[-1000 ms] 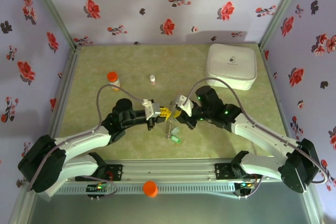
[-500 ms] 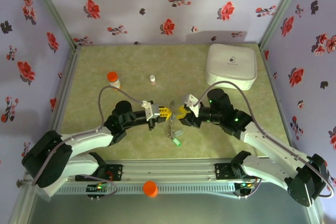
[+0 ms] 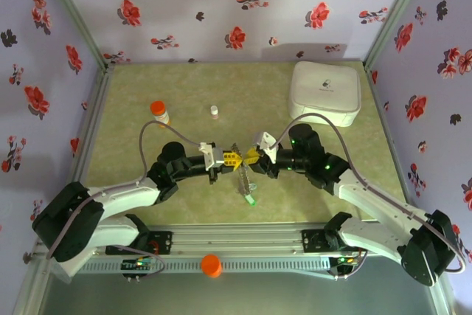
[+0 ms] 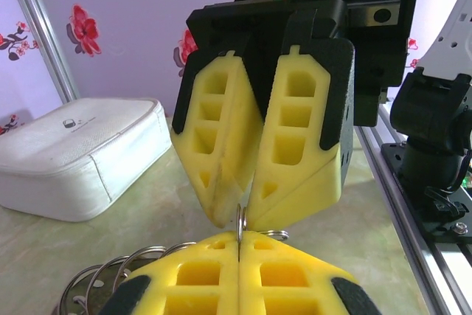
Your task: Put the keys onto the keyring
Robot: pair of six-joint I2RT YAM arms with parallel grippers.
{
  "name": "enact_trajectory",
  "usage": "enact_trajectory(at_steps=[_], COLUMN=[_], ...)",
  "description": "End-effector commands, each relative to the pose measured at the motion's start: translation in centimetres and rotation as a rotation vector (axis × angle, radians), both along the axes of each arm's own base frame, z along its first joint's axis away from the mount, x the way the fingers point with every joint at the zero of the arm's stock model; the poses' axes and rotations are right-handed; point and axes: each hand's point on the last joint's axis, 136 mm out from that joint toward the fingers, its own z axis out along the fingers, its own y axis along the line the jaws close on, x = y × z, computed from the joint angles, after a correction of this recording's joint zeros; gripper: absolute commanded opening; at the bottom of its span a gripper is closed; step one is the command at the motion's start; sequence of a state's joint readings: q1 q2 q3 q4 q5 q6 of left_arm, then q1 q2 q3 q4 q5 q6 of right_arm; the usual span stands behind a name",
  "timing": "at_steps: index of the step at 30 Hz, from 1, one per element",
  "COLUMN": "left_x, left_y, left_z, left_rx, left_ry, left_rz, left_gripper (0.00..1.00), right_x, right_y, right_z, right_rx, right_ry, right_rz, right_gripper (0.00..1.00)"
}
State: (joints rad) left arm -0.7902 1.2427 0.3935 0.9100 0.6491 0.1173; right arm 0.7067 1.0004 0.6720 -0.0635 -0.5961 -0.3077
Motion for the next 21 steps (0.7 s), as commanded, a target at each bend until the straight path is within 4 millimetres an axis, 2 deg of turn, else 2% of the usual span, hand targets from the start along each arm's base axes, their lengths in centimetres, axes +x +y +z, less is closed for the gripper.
enact_trajectory(at_steps=[1,6,10,12,14,16,18,21], left_x=[-0.6,-0.7,-0.6,-0.2,0.2,0.3,0.1,0.0], left_y=[-0.2,-0.3,-0.4,-0.3,-0.1,0.1,0.0,-0.1], left_z=[2.1,2.5,2.5,2.4,1.9,1.0,0.1,-0.4], left_rx=[-0.063,-0.070,-0.070,-0.063,-0.034,0.027,0.102,0.184], left_ry=[-0.042,-0.036,-0.032,-0.028,-0.024,-0.026,-0.028,-0.042], left_rz=[-0.039,-0.048,-0.047,-0.022,0.013,0.020,0.010,-0.009], left_gripper=[0.00,0.00,0.00,0.01,0.21,0.32,0.34,0.32], right_x=[-0.1,-0.1,-0.2,-0.2,-0.2,-0.2,-0.4,-0.6], right_y=[0.5,0.8,0.9,0.7,0.4,-0.1,-0.5,-0.9], right_z=[0.5,0.7,0.9,1.0,1.1,0.9,0.3,-0.4], right_rx=[0.023,0.031,0.036,0.023,-0.009,-0.065,-0.146,-0.259], right_ry=[-0.029,-0.028,-0.030,-0.039,-0.054,-0.066,-0.074,-0.073], right_rz=[0.031,0.051,0.062,0.058,0.054,0.050,0.056,0.073], right_gripper=[0.16,0.12,0.00,0.00,0.00,0.00,0.00,0.00])
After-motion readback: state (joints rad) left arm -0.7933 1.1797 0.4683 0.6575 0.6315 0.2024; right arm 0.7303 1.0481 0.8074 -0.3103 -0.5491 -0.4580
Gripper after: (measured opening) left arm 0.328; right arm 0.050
